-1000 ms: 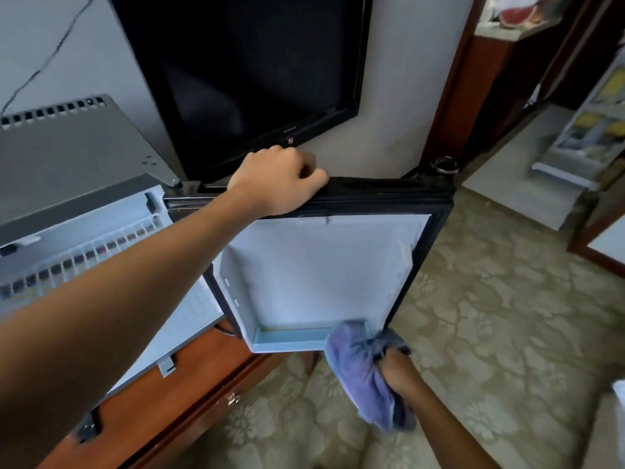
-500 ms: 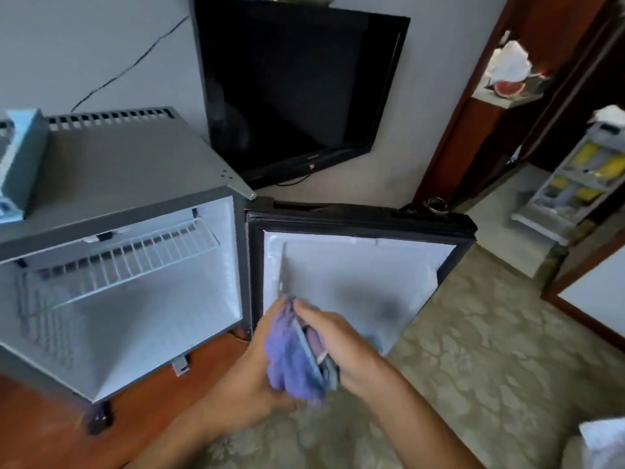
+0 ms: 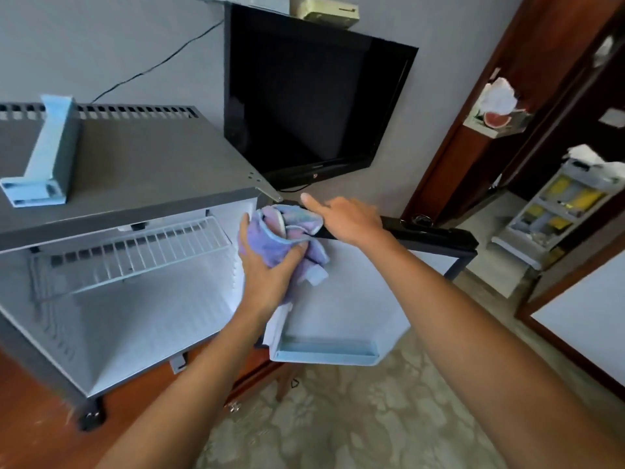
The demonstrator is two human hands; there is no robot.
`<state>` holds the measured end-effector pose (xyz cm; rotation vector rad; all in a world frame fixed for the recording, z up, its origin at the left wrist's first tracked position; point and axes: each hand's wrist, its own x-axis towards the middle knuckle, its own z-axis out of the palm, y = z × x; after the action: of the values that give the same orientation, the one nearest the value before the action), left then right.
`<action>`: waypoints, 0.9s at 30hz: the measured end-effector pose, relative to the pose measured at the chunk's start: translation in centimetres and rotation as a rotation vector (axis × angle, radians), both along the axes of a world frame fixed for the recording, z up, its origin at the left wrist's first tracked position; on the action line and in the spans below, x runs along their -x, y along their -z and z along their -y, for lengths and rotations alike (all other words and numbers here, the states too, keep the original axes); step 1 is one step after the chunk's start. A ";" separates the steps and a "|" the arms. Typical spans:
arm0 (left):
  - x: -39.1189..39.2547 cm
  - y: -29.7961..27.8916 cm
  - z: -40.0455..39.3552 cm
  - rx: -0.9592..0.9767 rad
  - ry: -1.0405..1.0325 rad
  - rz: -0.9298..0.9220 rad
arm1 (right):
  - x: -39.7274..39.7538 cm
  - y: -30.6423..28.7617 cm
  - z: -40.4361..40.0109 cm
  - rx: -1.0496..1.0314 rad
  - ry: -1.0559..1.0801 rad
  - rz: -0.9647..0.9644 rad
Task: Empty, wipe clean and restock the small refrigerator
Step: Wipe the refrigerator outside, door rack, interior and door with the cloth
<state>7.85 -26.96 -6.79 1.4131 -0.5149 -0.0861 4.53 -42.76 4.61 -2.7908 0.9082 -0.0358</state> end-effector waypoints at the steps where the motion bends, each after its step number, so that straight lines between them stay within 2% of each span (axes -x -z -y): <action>1: 0.0 0.3 1.2 0.029 -0.076 0.028 | -0.2 0.2 0.0 0.044 0.000 -0.019; 4: -1.5 4.0 3.0 -0.001 -0.149 0.034 | 0.0 0.8 -0.1 0.122 -0.020 0.034; 8: -2.6 9.4 1.9 -0.201 0.071 -0.294 | 0.3 1.6 -0.2 0.162 -0.032 0.067; 11: -1.5 13.8 -0.2 -0.447 0.009 -0.467 | 0.2 2.1 -0.5 0.213 -0.018 0.088; 14: -0.9 17.5 -2.0 -0.665 0.045 -0.409 | 0.0 2.5 -0.3 0.249 -0.017 0.102; 16: -1.9 18.3 -2.4 -0.697 0.104 -0.341 | -0.1 2.5 -0.1 0.256 -0.026 0.106; 19: -3.8 15.9 -3.6 -0.674 0.146 -0.169 | -0.2 2.3 0.3 0.251 -0.049 0.123; 20: -3.7 13.7 -4.1 -0.573 0.173 -0.154 | -0.2 2.3 0.5 0.245 -0.063 0.127; 22: -2.8 9.2 -4.1 -0.253 0.231 -0.185 | -0.5 2.2 0.7 0.247 -0.083 0.126; 24: -1.8 6.1 -2.2 -0.078 0.244 -0.196 | -0.8 1.8 0.9 0.241 -0.093 0.113; 25: -1.3 5.8 -0.8 -0.050 0.207 -0.160 | -1.0 1.7 1.1 0.238 -0.101 0.104; 27: 0.5 7.0 1.0 -0.187 0.117 -0.144 | -1.1 1.6 1.2 0.234 -0.114 0.097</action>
<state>7.36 -27.92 -13.76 1.5451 -0.4786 -0.3349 5.62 -44.00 3.00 -3.0195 0.7652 -0.2746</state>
